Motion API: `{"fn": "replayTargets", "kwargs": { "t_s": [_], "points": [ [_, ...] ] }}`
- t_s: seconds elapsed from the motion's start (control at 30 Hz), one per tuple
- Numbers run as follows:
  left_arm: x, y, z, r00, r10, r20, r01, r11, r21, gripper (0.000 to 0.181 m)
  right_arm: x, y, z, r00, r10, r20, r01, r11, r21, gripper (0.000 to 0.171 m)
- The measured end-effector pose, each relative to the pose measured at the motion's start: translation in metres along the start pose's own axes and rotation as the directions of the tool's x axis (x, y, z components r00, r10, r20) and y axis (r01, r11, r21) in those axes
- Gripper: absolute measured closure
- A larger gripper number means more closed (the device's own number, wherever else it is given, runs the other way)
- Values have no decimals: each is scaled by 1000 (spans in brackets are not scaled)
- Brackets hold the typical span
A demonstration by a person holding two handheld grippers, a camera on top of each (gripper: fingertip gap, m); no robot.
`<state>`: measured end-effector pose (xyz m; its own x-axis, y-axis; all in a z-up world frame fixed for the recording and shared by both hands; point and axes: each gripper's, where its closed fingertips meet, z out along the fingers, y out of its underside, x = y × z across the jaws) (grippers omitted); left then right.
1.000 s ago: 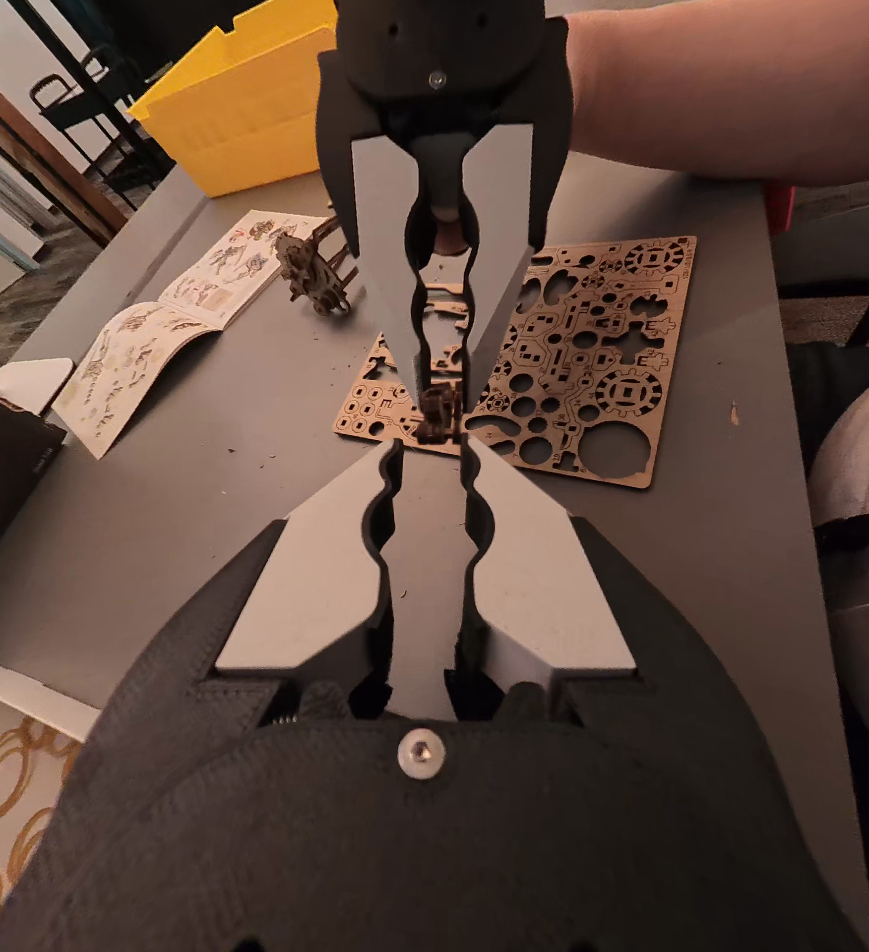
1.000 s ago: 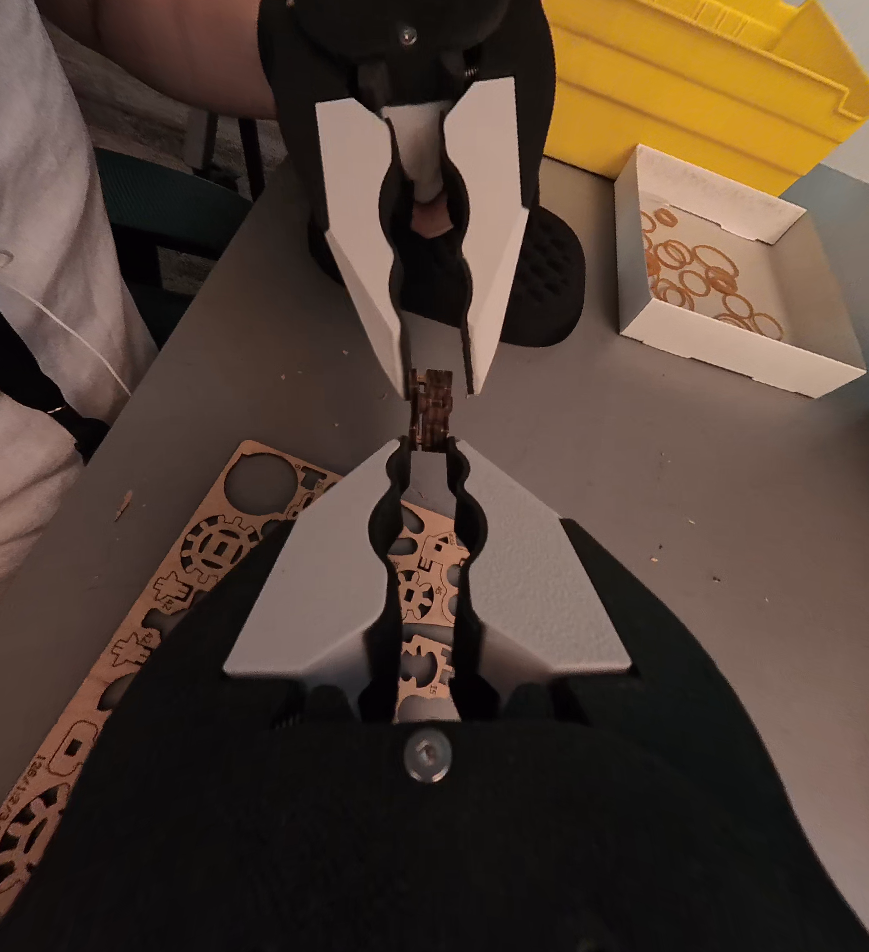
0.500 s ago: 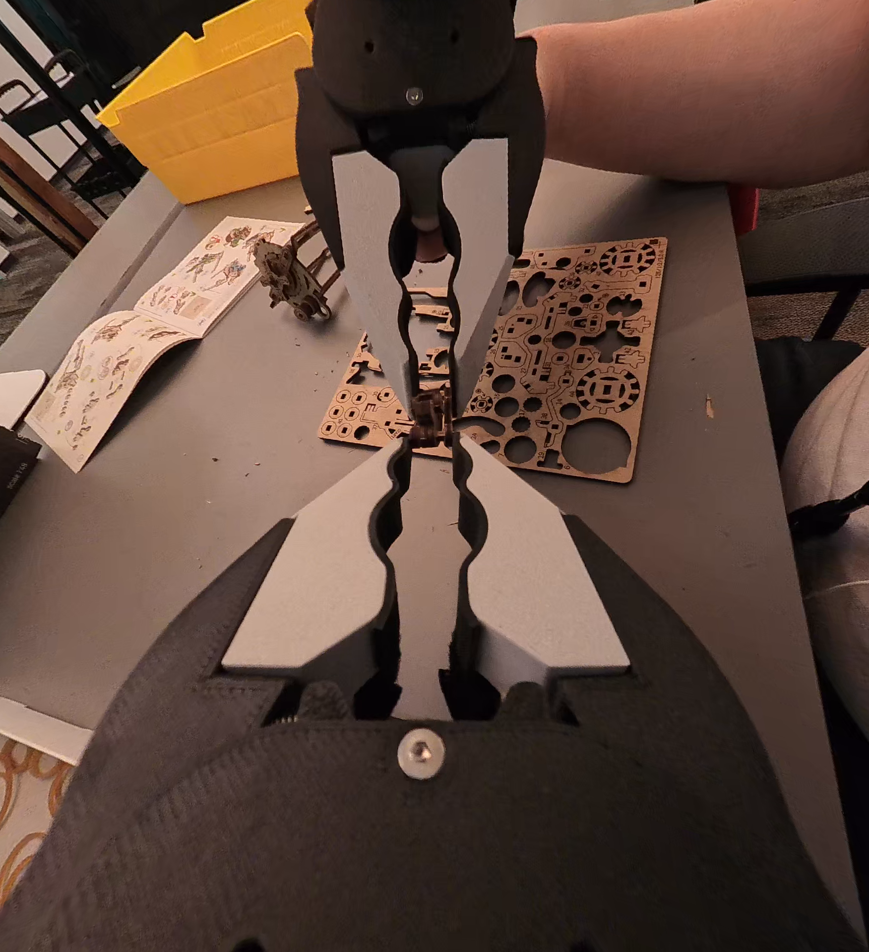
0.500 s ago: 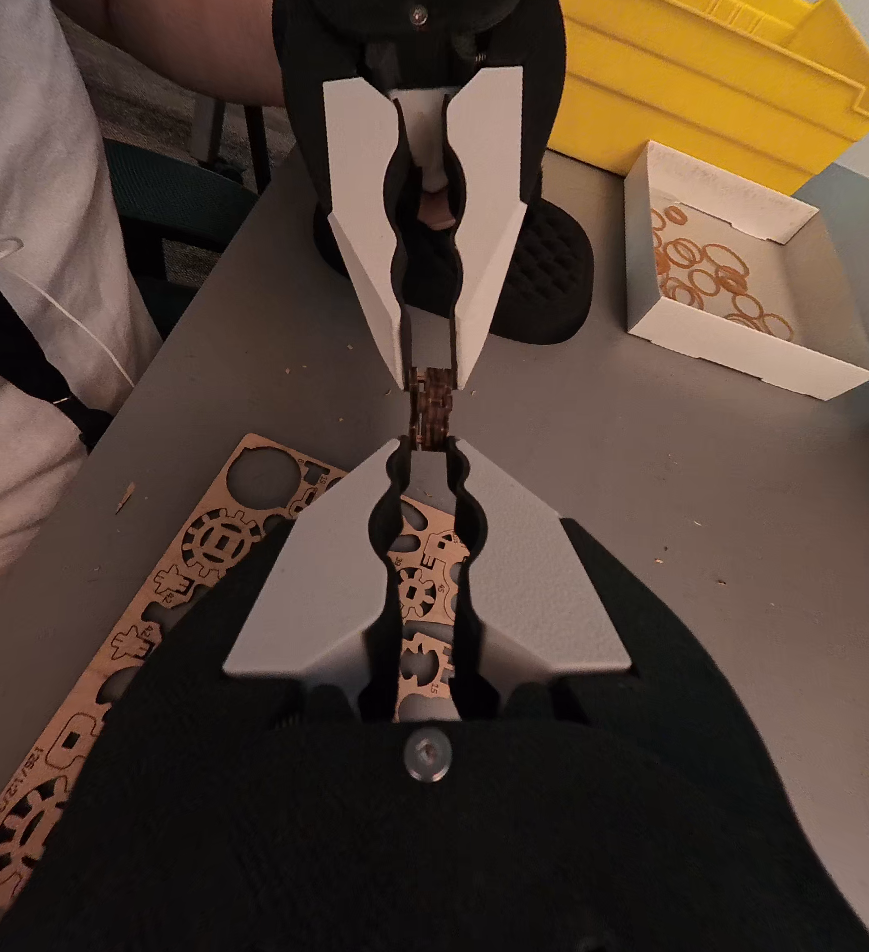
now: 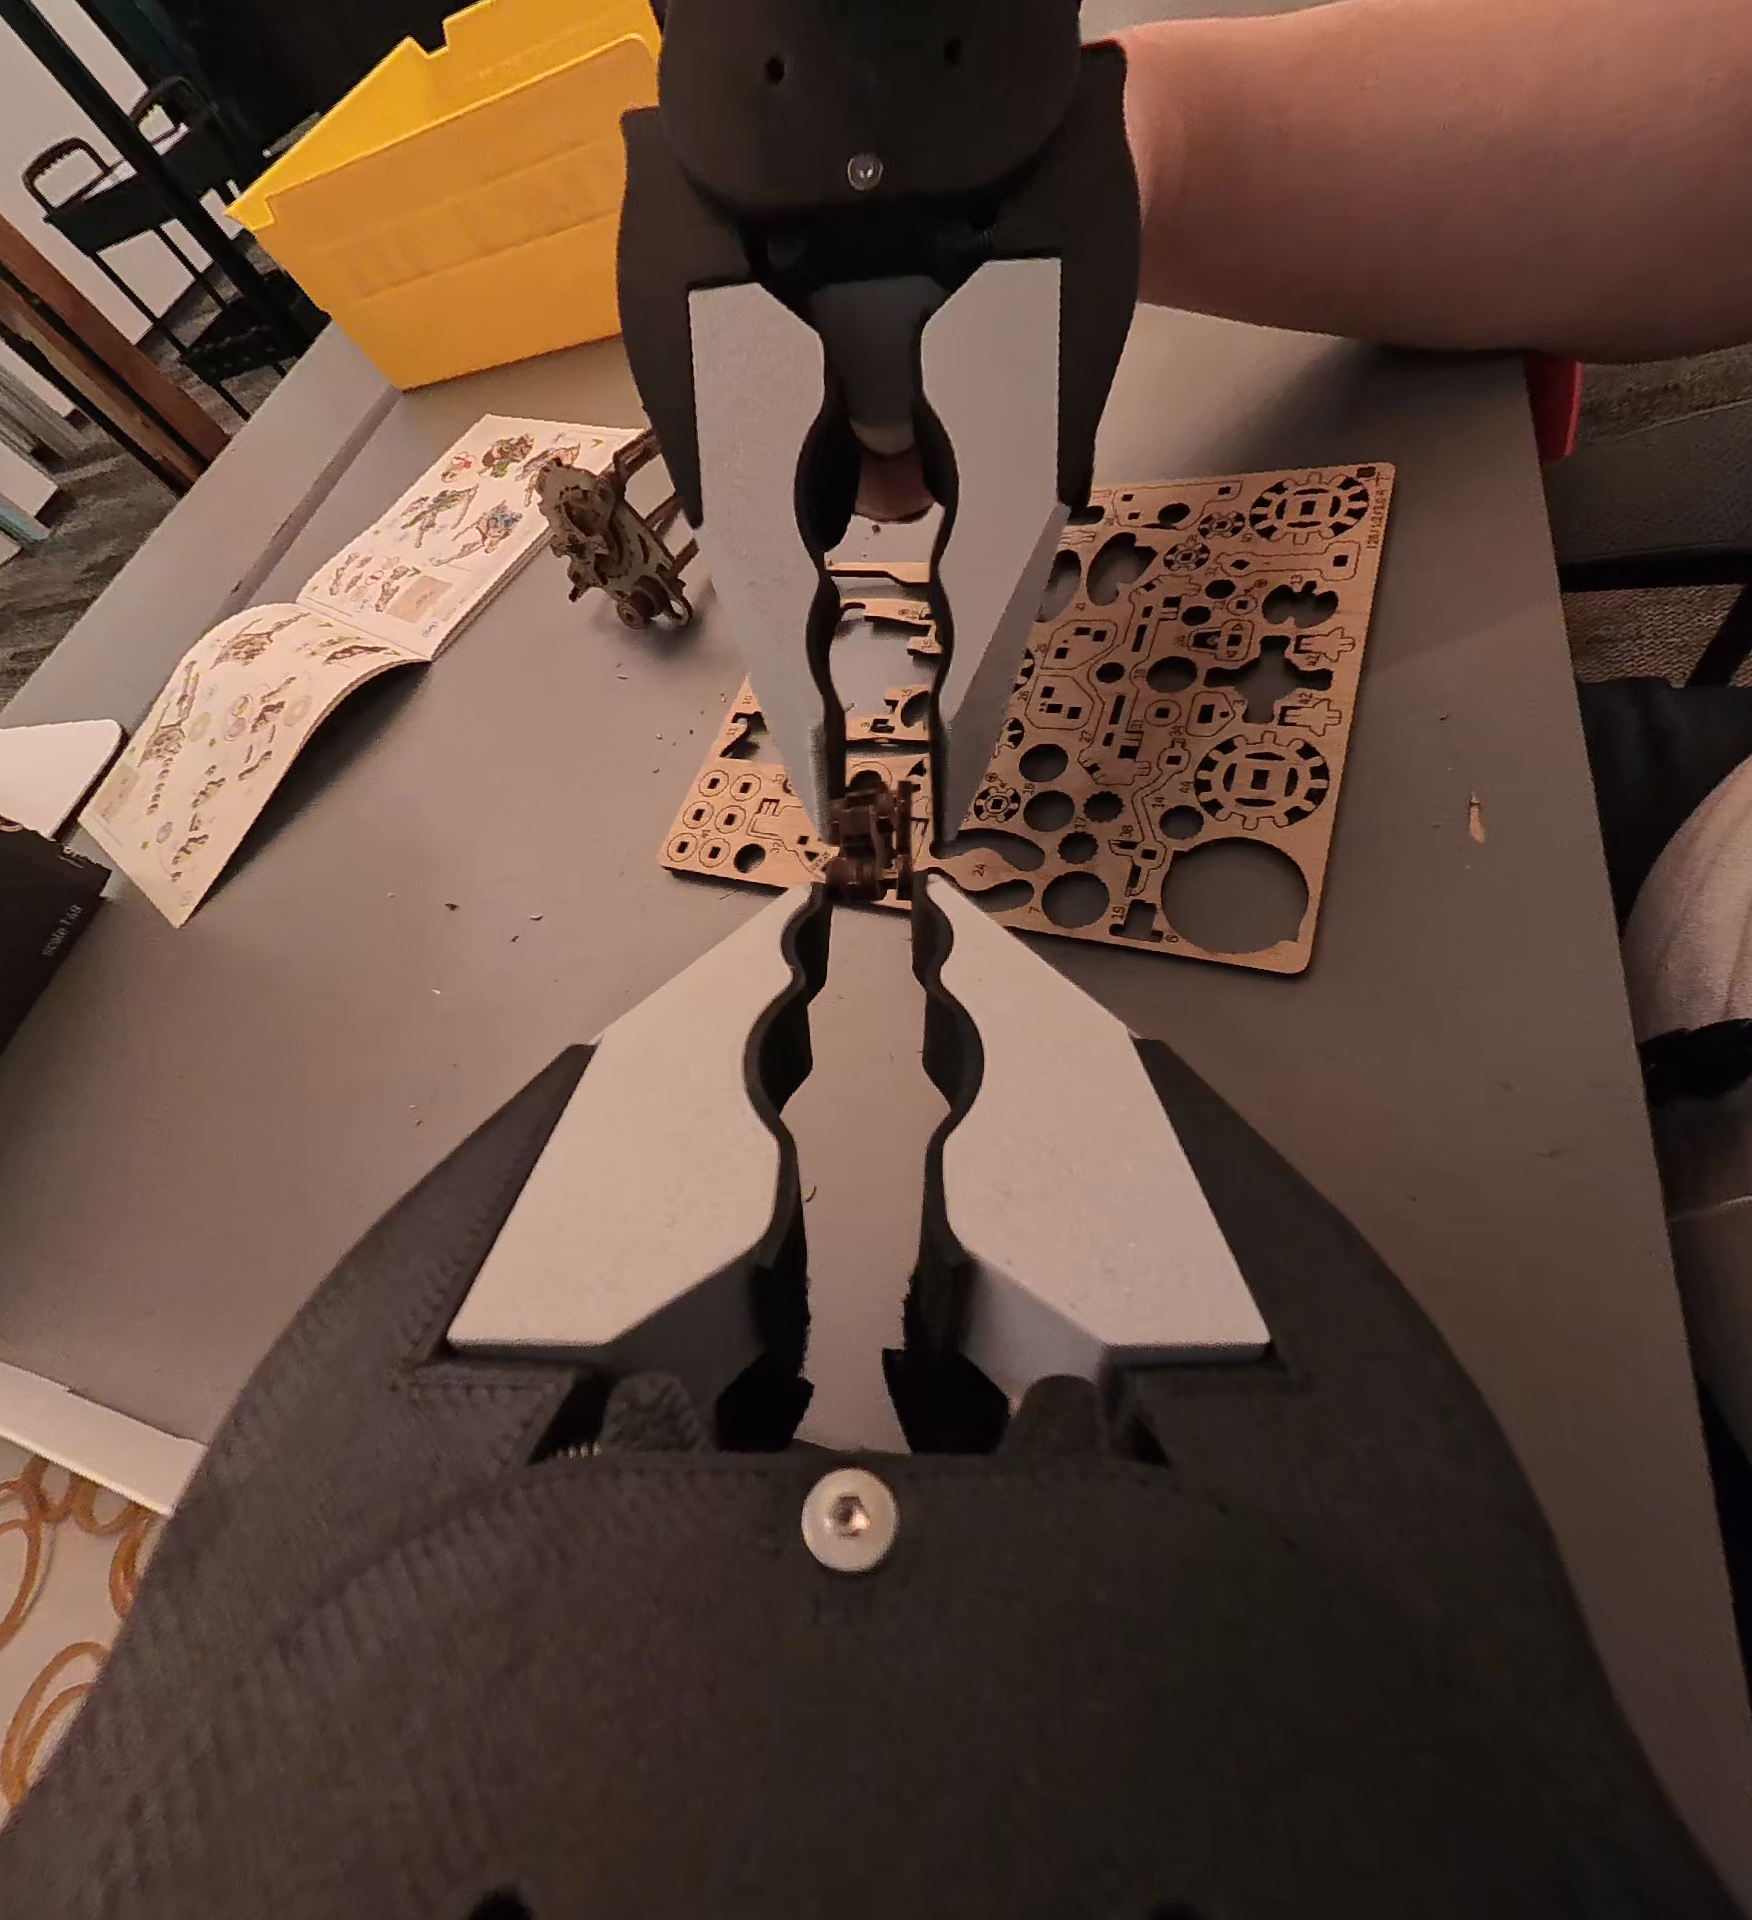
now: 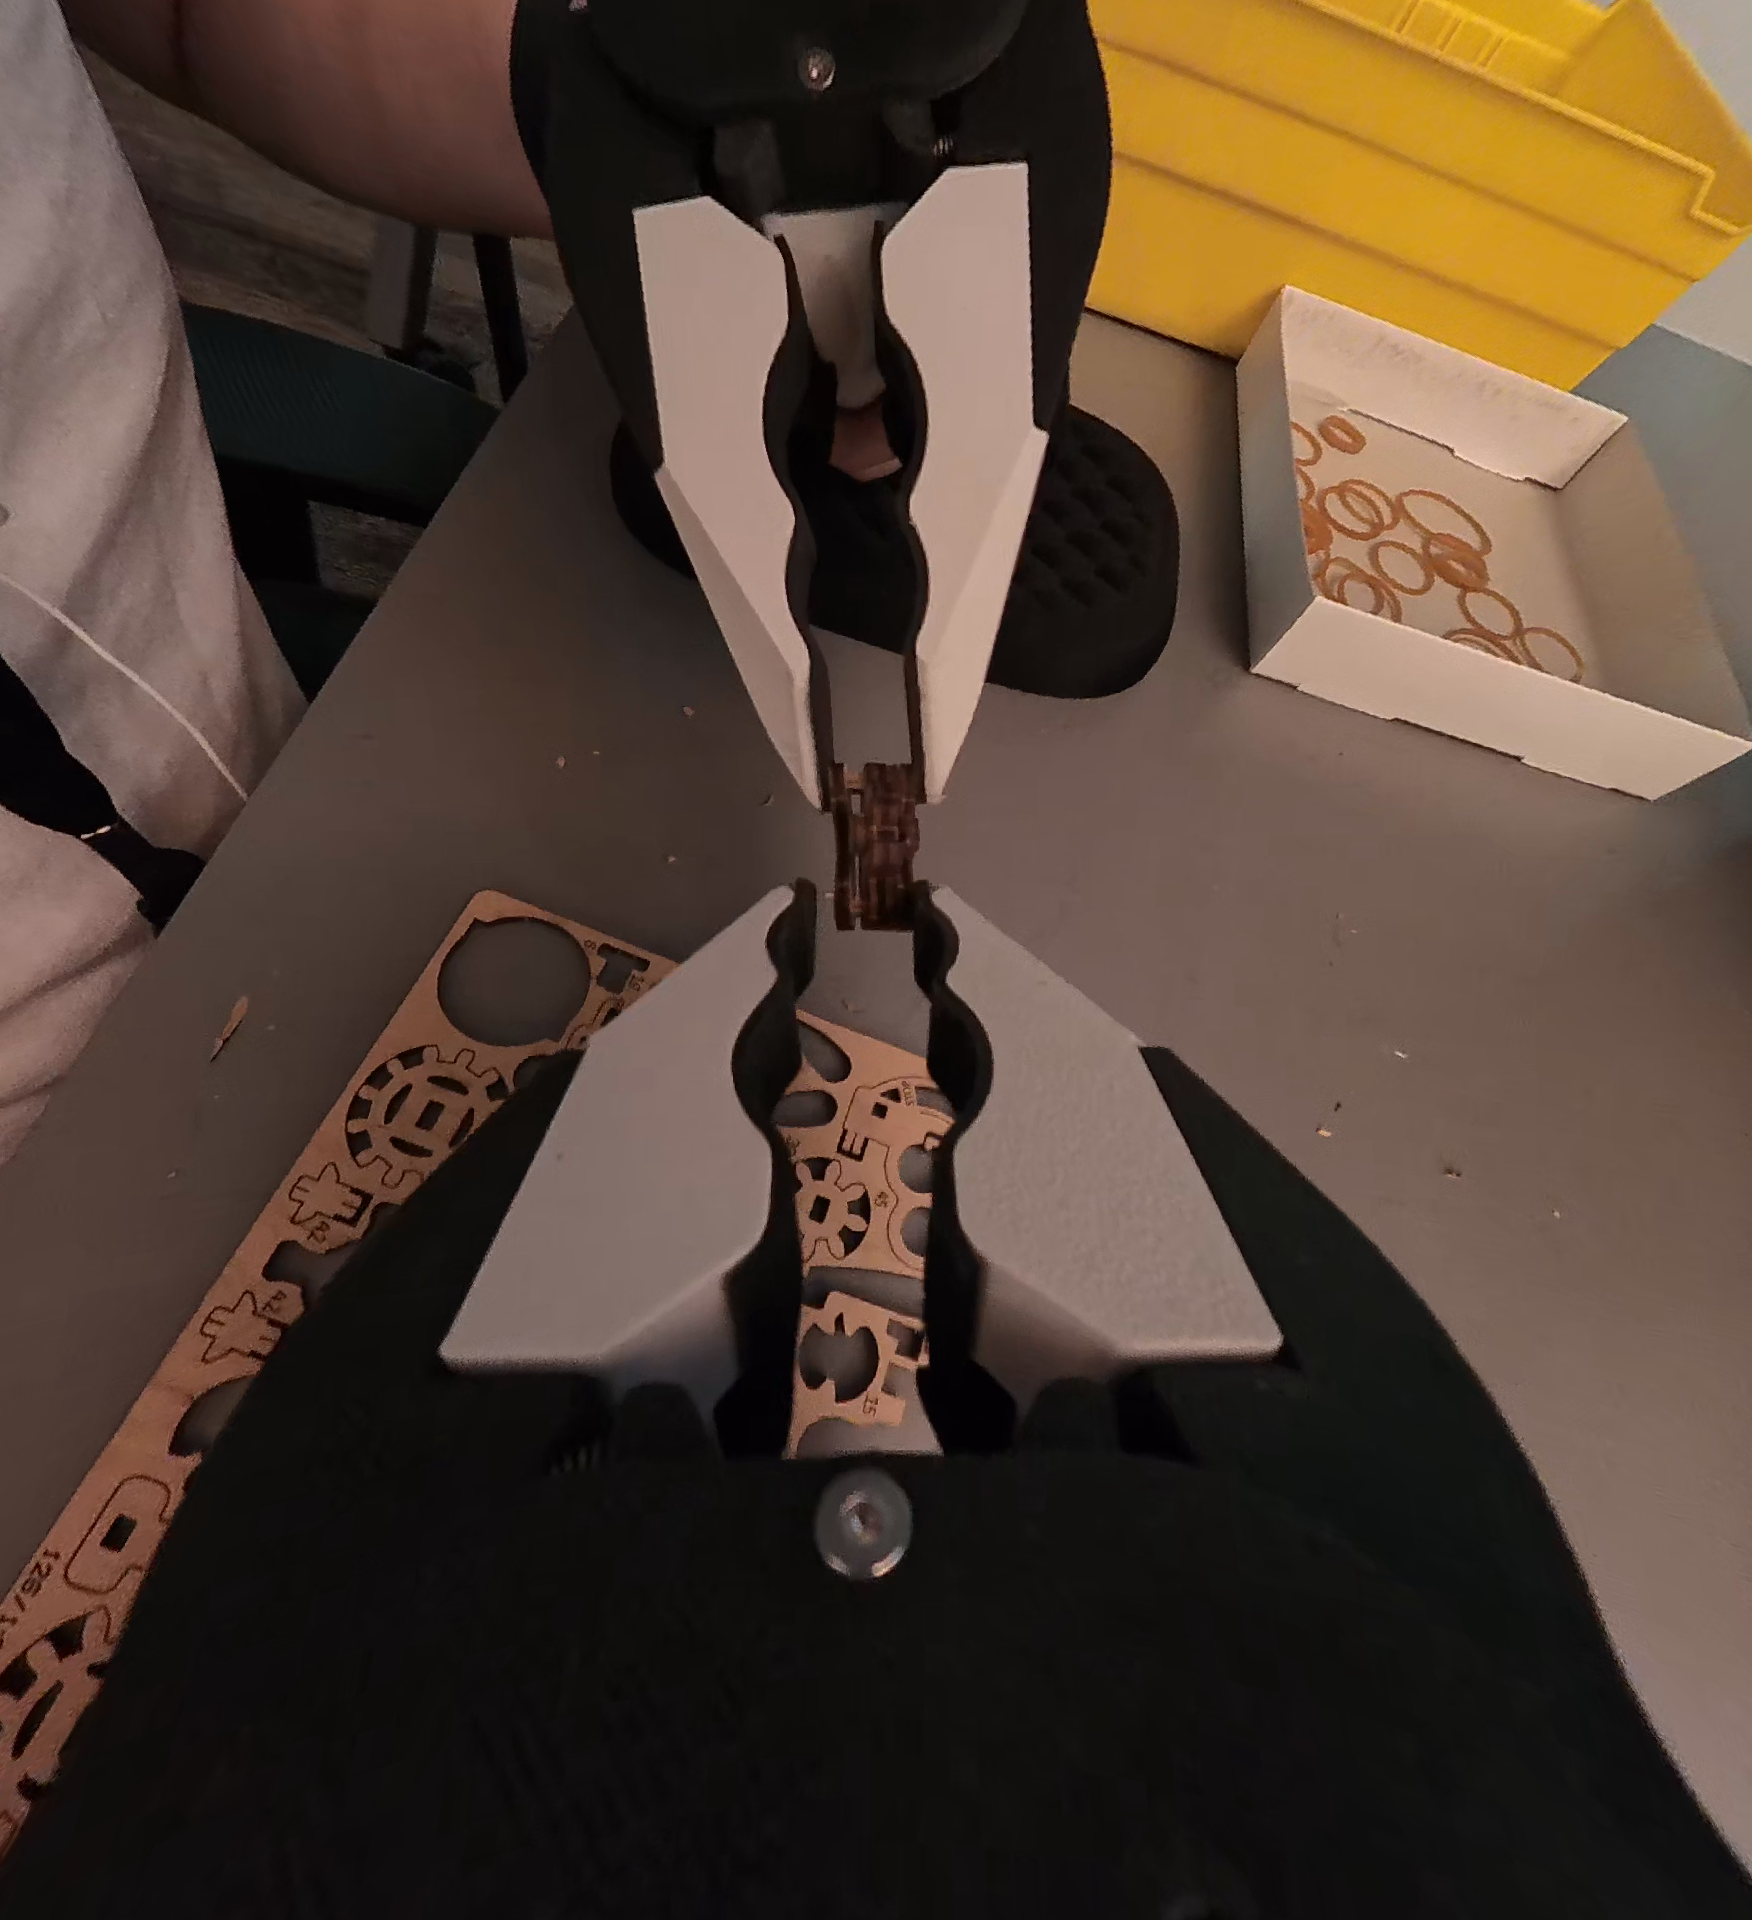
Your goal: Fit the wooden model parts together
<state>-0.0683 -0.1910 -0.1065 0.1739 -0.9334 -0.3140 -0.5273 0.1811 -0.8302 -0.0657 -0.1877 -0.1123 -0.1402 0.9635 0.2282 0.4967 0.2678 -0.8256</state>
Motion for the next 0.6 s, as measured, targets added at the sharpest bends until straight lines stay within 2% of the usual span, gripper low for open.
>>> {"fn": "replayTargets", "kwargs": {
  "t_s": [0.13,0.3,0.6],
  "points": [
    [1,1,1,1000,1,-8,-1,1000,-6,167,1,-7,3,1000,-11,-16,12,1000,29,149],
    [4,1,4,1000,7,-27,-7,1000,-8,168,-3,-7,6,1000,-28,-6,28,999,26,158],
    [7,1,2,997,-32,-72,31,999,-11,162,-4,-5,4,999,-32,-1,32,999,11,158]
  ]
}}
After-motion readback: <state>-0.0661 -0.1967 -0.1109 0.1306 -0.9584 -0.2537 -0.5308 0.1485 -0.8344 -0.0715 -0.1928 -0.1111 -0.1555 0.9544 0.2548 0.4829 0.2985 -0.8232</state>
